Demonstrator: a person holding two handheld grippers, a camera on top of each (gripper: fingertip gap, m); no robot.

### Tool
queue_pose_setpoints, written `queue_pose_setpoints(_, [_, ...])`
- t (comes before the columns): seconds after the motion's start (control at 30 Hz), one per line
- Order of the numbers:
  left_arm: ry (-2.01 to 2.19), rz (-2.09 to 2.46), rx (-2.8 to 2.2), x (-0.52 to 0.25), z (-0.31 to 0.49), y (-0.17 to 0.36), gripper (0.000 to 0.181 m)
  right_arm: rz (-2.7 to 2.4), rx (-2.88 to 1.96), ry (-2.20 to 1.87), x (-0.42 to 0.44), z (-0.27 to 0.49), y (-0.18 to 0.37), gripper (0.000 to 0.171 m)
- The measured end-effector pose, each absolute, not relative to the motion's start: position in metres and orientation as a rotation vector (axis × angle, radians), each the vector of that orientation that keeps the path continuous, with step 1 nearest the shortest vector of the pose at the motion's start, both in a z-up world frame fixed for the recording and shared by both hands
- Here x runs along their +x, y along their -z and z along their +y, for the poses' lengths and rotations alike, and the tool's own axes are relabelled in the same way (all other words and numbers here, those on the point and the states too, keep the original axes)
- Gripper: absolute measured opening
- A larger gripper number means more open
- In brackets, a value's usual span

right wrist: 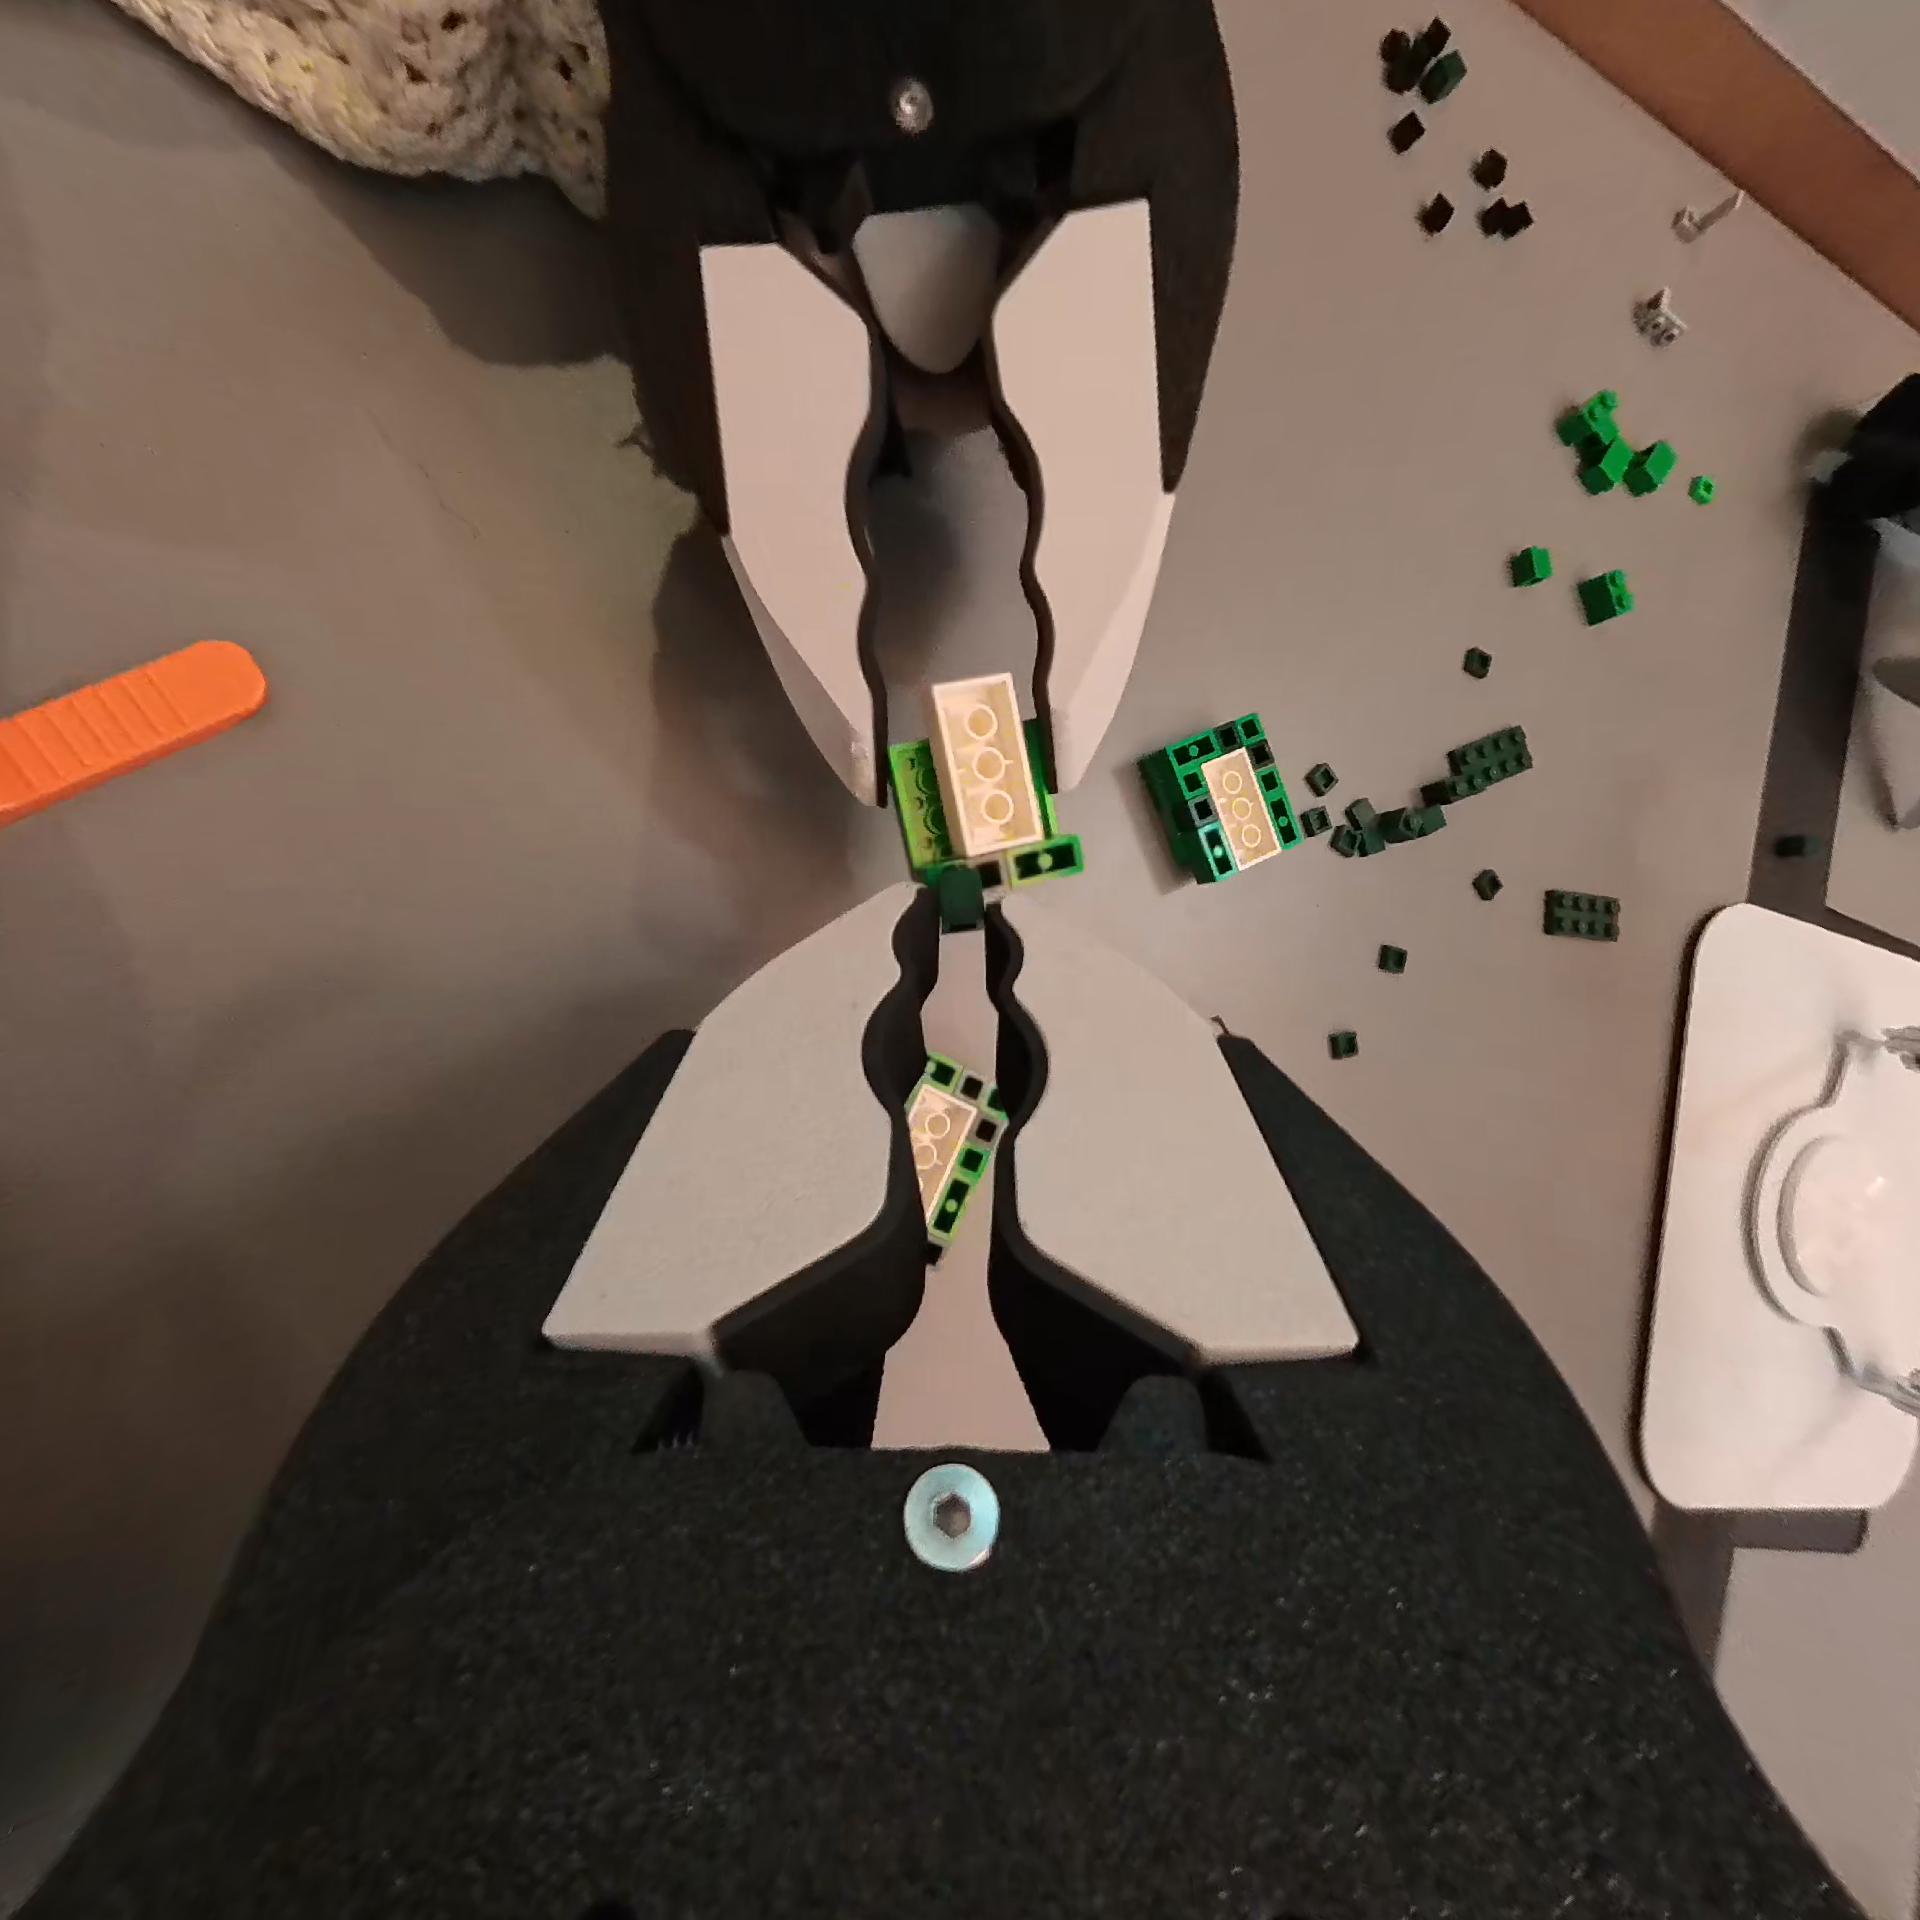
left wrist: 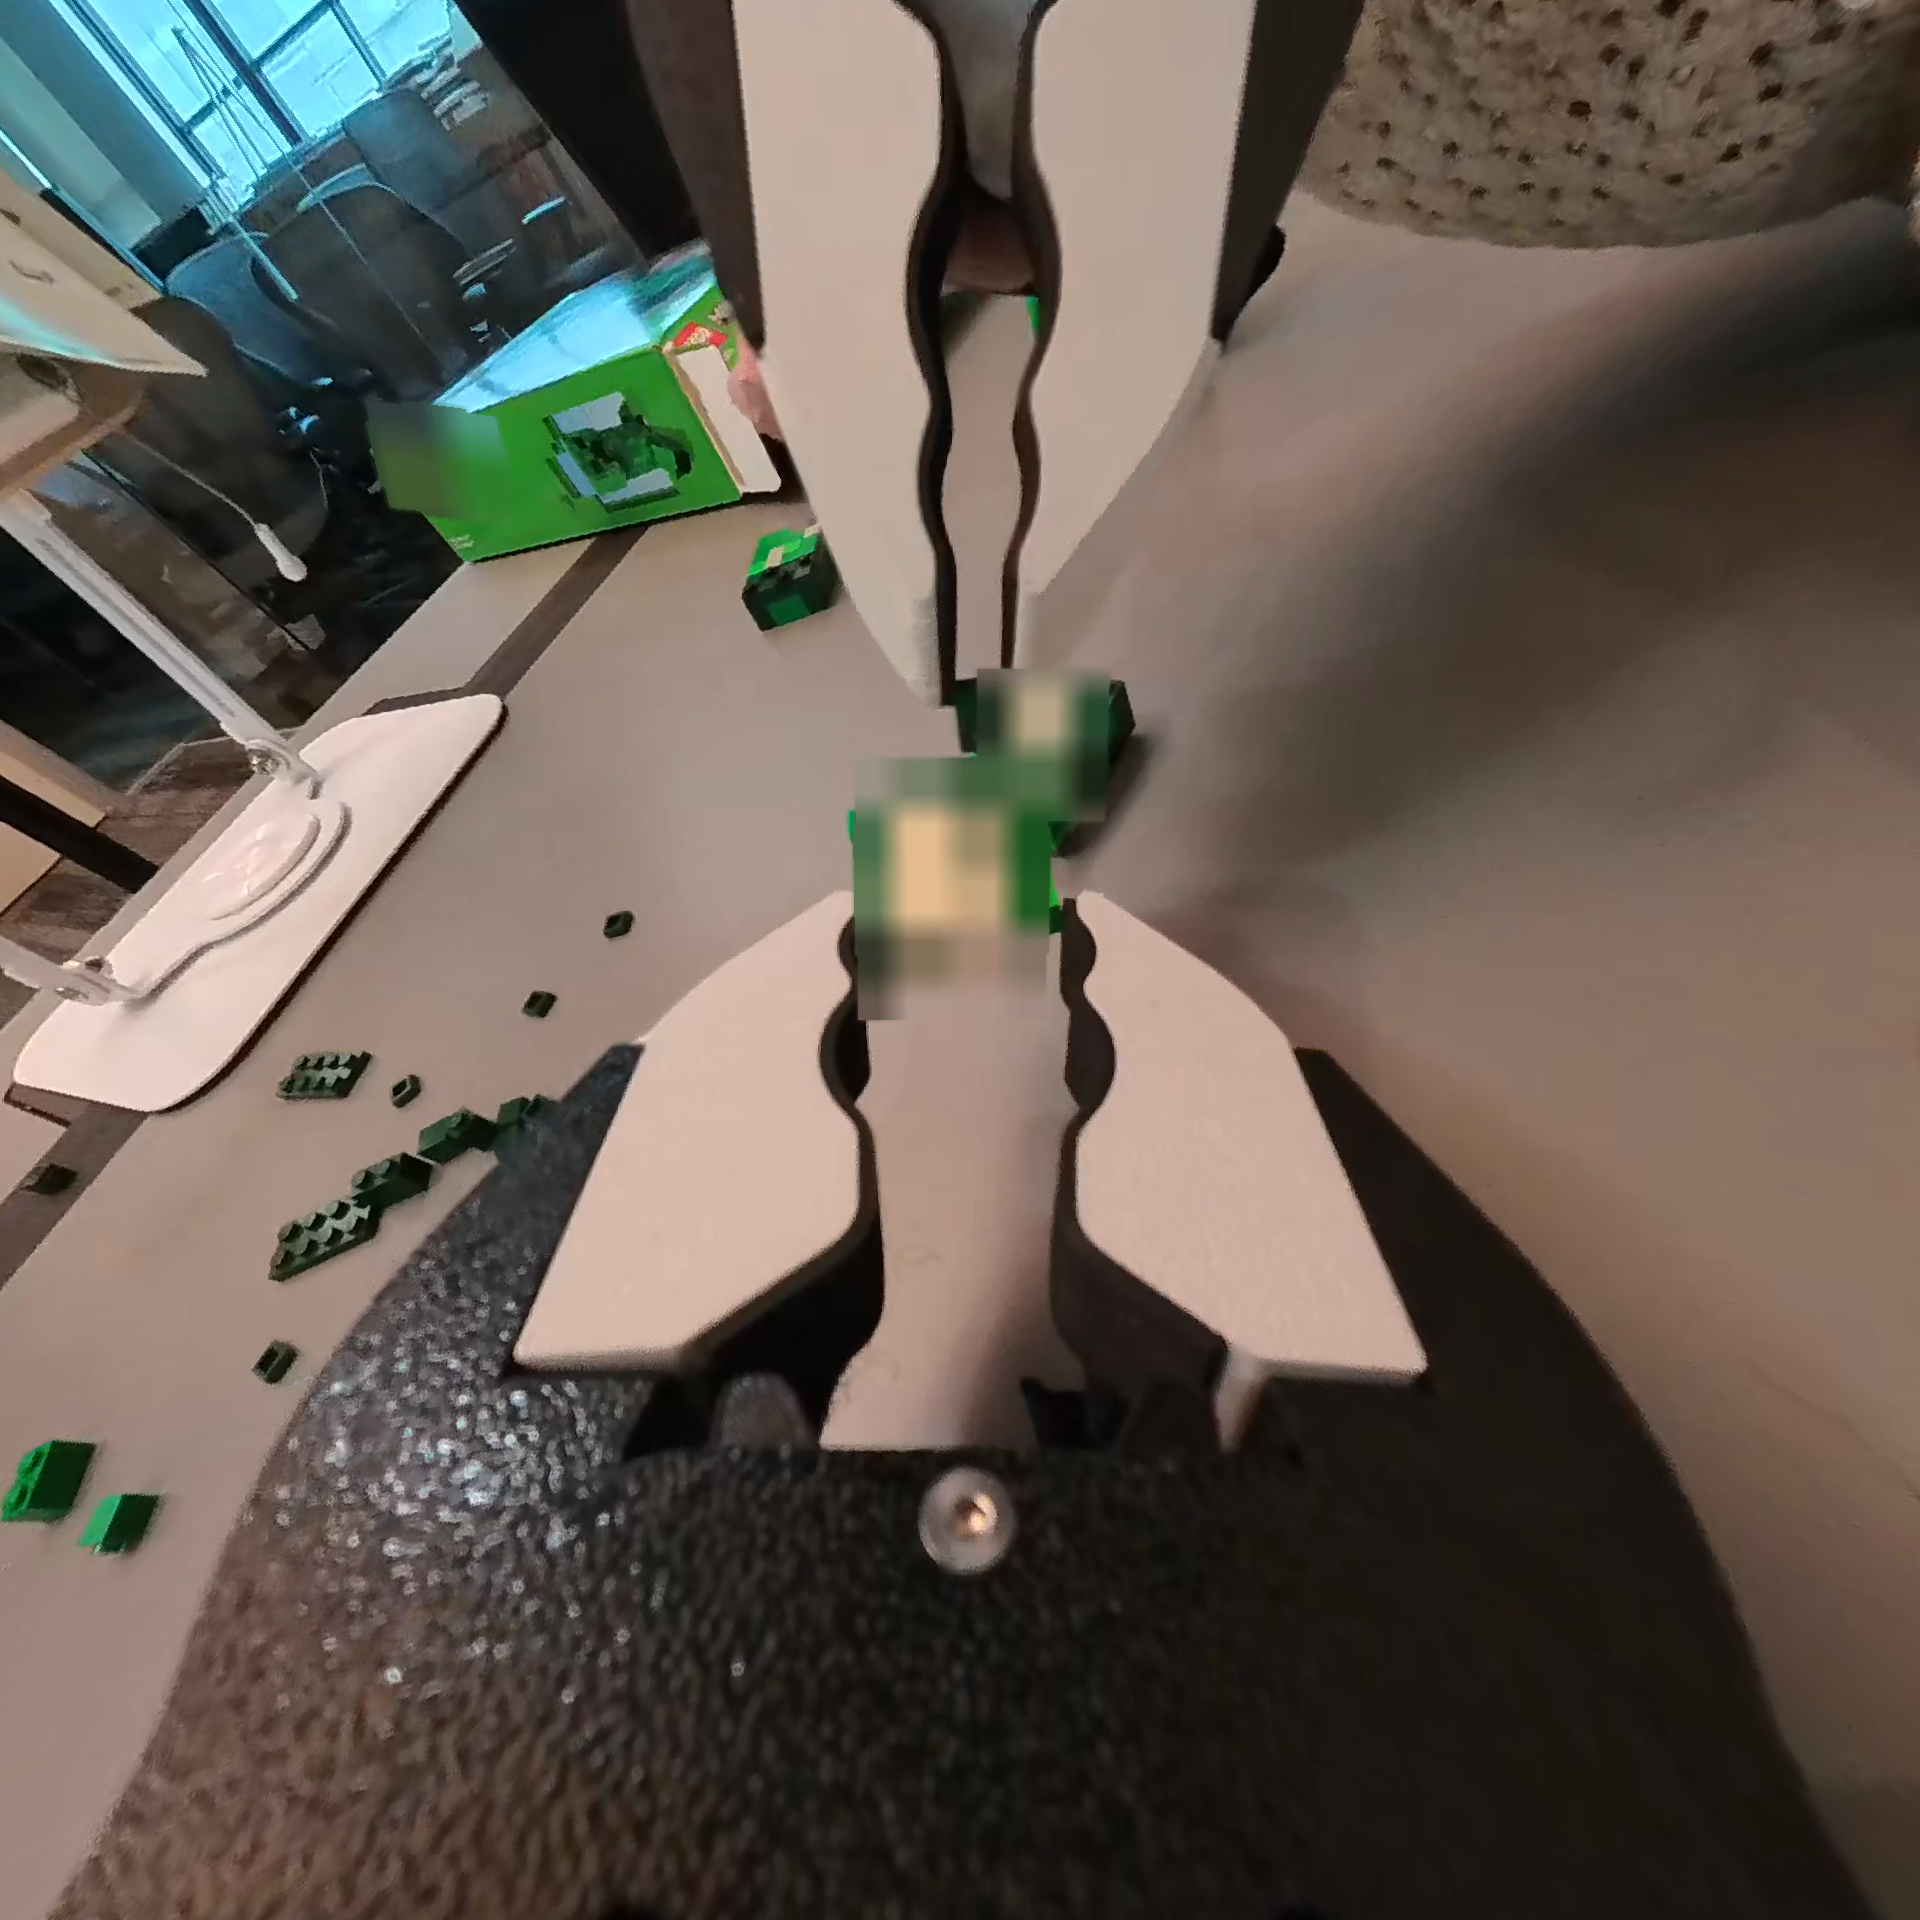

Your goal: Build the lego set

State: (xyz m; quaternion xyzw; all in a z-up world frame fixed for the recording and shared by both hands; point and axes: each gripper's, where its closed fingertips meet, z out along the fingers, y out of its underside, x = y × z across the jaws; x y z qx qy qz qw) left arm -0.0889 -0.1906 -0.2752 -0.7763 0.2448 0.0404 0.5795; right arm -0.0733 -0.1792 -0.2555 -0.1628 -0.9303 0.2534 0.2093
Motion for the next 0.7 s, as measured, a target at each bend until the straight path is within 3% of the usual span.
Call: queue_pose_setpoints(0.7, [-0.080, 0.507, -2.016, -0.097, -0.190, 0.297, 0.034, -2.683, 0.001, 0.085, -0.085, -0.182, 0.285, 0.008])
